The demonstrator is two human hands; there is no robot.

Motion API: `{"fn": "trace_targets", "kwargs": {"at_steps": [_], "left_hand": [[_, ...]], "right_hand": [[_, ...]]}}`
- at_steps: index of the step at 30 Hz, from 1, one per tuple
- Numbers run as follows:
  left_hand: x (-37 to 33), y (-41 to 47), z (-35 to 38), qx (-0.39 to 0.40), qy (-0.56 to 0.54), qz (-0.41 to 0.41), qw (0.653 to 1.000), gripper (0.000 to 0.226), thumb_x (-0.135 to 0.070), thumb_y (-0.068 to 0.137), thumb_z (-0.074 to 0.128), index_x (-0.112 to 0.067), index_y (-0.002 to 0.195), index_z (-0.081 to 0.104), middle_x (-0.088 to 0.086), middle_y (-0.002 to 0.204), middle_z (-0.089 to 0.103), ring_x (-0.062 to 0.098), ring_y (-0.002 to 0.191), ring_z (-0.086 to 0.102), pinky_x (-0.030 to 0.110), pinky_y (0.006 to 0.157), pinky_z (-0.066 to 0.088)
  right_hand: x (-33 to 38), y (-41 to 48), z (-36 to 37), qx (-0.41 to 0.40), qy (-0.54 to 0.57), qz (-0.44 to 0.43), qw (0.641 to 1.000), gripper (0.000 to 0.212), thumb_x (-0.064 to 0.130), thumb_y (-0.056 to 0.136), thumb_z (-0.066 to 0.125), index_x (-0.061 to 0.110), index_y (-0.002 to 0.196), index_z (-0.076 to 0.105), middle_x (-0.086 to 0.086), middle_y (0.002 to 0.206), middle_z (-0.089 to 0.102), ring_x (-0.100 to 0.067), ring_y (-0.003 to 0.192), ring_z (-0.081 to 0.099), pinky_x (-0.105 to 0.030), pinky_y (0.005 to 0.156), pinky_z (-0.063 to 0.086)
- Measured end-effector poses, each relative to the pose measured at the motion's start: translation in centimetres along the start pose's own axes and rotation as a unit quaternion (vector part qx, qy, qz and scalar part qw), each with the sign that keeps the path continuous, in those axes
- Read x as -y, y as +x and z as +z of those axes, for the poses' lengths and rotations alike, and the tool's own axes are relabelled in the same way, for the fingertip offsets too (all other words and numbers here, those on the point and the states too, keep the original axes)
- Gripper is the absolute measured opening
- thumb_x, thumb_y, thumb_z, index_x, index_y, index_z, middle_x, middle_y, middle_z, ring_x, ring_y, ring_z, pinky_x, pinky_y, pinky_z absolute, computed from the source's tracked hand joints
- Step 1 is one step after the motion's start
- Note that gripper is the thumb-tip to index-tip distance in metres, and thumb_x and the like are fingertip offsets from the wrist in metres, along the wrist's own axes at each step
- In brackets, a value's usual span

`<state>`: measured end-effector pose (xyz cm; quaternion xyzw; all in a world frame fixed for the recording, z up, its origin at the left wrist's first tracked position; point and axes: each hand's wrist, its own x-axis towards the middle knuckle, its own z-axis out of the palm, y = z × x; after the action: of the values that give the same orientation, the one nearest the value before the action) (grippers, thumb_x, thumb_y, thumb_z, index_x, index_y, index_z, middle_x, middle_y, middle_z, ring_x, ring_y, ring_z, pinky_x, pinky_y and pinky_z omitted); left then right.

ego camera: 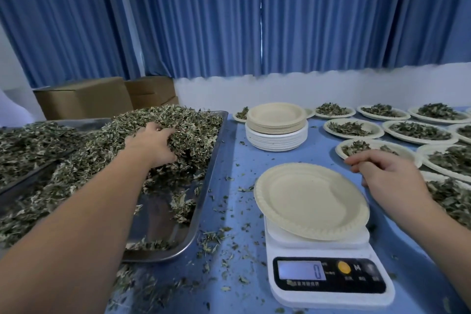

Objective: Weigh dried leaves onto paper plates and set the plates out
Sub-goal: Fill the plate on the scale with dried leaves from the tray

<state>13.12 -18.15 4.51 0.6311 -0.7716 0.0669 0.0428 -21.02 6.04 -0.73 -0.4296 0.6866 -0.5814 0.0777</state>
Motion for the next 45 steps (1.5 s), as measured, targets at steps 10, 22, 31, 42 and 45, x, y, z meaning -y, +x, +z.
{"fn": "trace_targets", "kwargs": {"at_steps": [10,22,31,42,45], "left_hand": [[0.5,-0.6,1.8,0.125,-0.054,0.063,0.989,0.043,-0.015,0.083,0.071,-0.024,0.124,0.059,0.008,0.131,0.053,0.023,0.102,0.050,0.031,0.086,0.043],[-1.8,-7.0,-3.1,0.224,-0.085,0.126,0.963,0.082,-0.075,0.082,0.012,-0.032,0.146,0.038,0.001,0.156,0.031,0.027,0.136,0.041,0.046,0.109,0.039],[-2.4,-13.1,-3.4,0.188,-0.156,0.153,0.958,0.100,-0.082,0.066,0.005,-0.029,0.140,0.047,-0.003,0.147,0.045,0.019,0.127,0.049,0.033,0.101,0.042],[-2.0,-17.2,0.2,0.100,-0.185,0.145,0.967,0.078,-0.085,0.069,0.015,-0.020,0.079,0.058,-0.001,0.072,0.058,0.016,0.065,0.054,0.034,0.066,0.043],[-1.8,-17.6,0.5,0.055,-0.194,0.145,0.969,0.073,-0.085,0.068,0.015,-0.031,0.092,0.059,-0.010,0.088,0.062,0.009,0.075,0.058,0.036,0.074,0.050]], "right_hand": [[0.0,0.2,0.1,0.007,-0.011,0.004,1.000,0.035,0.006,0.089,0.050,0.031,0.073,0.070,0.022,0.062,0.064,-0.010,0.035,0.036,-0.014,0.032,0.028],[0.8,-0.3,-0.2,0.004,-0.010,0.001,1.000,0.034,0.005,0.089,0.050,0.029,0.073,0.069,0.007,0.066,0.063,-0.008,0.035,0.037,-0.018,0.035,0.033],[1.2,-0.6,-0.4,0.005,-0.006,0.003,1.000,0.035,0.004,0.090,0.048,0.028,0.073,0.068,0.002,0.073,0.065,-0.006,0.032,0.039,-0.014,0.031,0.030],[1.4,-0.9,-0.4,0.016,-0.021,-0.003,1.000,0.034,0.005,0.090,0.047,0.027,0.075,0.068,0.005,0.077,0.066,-0.008,0.039,0.041,-0.018,0.038,0.035],[1.3,-0.8,-0.5,0.007,-0.034,-0.005,0.999,0.035,0.005,0.090,0.046,0.027,0.076,0.069,0.006,0.080,0.067,-0.018,0.048,0.043,-0.021,0.041,0.037]]}}
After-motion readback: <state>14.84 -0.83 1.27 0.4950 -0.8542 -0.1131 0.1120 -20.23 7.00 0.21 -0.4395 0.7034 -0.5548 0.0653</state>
